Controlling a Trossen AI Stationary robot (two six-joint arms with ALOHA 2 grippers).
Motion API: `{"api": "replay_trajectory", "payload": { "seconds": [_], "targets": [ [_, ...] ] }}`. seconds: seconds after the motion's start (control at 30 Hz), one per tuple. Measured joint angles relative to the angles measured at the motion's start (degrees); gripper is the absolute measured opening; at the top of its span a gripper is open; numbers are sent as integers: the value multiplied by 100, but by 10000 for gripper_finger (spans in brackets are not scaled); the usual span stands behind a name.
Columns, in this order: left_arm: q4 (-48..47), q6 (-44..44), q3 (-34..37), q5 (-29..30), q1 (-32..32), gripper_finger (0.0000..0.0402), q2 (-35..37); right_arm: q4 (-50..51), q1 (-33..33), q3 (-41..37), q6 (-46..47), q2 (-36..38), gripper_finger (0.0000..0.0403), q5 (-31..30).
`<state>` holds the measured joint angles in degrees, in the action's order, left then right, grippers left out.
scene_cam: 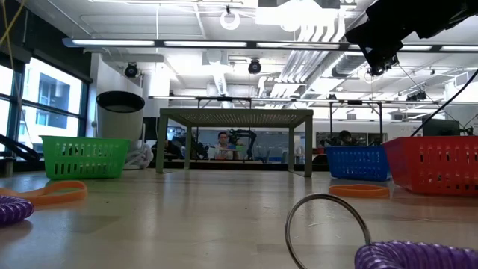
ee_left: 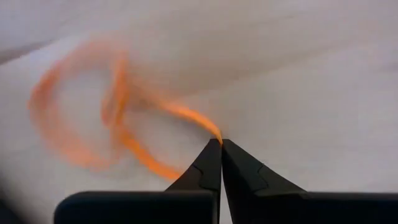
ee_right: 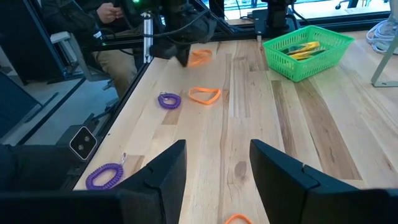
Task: Pick & Place Office Desk Supplies
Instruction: Put the orange rubberband into the red basket
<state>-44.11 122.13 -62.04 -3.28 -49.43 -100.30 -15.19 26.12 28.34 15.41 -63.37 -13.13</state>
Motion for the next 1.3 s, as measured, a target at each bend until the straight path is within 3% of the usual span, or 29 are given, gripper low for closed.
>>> {"api": "replay_trajectory", "payload": {
  "seconds": [0.2, 0.37, 0.5, 0.7, 0.83, 0.97, 1.13, 1.3],
  "targets": [
    [-112, -1013, -427, 1133, 336, 1, 281, -11, -1, 0, -10, 0, 165, 43],
    [8, -2403, -855, 2078, 710, 1, 323, -145, 1, 0, -93, 0, 165, 446],
    [1140, -4028, -982, 2490, 1131, 0, 323, -390, 1, 0, -337, 0, 165, 676],
    [3704, -6789, -985, 2219, 1740, 0, 323, -541, 1, 0, -754, 1, 165, 733],
    [4918, -7929, -991, 1779, 1984, 0, 323, -740, 98, 0, -1186, -49, 165, 725],
    [5203, -8215, -994, 1433, 2175, 0, 296, -1296, 232, 0, -1718, -319, 165, 737],
    [5210, -8317, -994, 1426, 2287, 0, 292, -1989, 228, 0, -2431, -827, 167, 378],
    [5214, -8328, -994, 1422, 2281, 0, 292, -2488, 110, 4, -2471, -1232, 206, 357]
  ]
}}
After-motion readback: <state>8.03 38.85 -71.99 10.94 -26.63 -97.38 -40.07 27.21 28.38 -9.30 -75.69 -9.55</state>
